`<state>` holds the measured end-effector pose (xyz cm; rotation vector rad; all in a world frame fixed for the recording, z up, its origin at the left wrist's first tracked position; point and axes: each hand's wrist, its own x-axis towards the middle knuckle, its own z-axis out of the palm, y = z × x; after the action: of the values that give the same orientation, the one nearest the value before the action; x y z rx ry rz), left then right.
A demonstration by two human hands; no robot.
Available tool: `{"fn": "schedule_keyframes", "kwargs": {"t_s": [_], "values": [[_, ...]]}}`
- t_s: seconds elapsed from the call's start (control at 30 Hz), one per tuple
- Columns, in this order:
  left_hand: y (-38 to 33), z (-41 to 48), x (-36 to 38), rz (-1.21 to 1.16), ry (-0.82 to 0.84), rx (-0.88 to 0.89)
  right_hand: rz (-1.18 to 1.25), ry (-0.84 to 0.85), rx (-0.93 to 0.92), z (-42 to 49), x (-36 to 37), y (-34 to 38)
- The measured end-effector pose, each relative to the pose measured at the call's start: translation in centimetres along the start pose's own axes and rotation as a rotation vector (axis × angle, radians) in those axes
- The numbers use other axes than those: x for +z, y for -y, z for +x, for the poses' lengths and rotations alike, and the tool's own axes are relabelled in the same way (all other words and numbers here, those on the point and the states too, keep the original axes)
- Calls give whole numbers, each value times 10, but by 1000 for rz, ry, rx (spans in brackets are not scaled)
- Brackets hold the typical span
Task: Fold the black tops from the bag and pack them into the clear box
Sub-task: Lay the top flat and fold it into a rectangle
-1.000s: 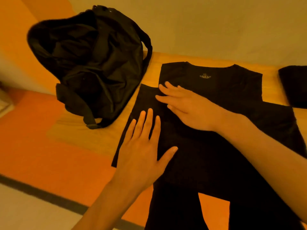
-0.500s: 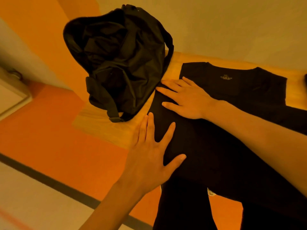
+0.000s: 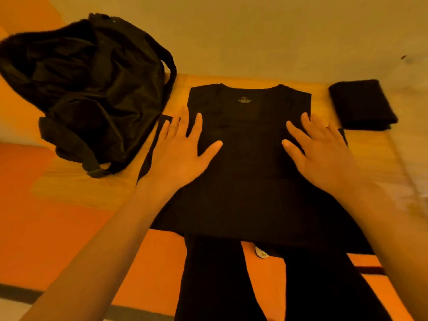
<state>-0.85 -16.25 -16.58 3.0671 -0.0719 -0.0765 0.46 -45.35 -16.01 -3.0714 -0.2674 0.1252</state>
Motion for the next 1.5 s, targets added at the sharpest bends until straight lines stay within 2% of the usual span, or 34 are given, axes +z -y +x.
{"fn": "schedule_keyframes", "kwargs": {"t_s": [0.07,0.33,0.5,0.63,0.93,1.17,1.33,1.4,1.5], "values": [[12,16,9,42,45,-31,-6,68,34,-4,8,-20],[17,21,7,70,67,-46,-18,38,91,-7,13,-28],[-16,-21,-5,31,-156,31,-70,-6,0,-31,1,-7],[-33,-74,13,43,-33,95,-82,36,-71,-61,17,3],[-24,-94,14,21,-98,89,-69,-59,10,-85,19,8],[5,-107,26,101,-72,22,-6,-13,141,-125,31,-14],[9,-113,19,56,-74,3,-35,-8,188,-136,23,-25],[-10,-109,10,6,-80,34,-37,-50,161,-132,17,-14],[-56,-81,0,-105,-106,216,-1,-86,112,-101,7,5]]}}
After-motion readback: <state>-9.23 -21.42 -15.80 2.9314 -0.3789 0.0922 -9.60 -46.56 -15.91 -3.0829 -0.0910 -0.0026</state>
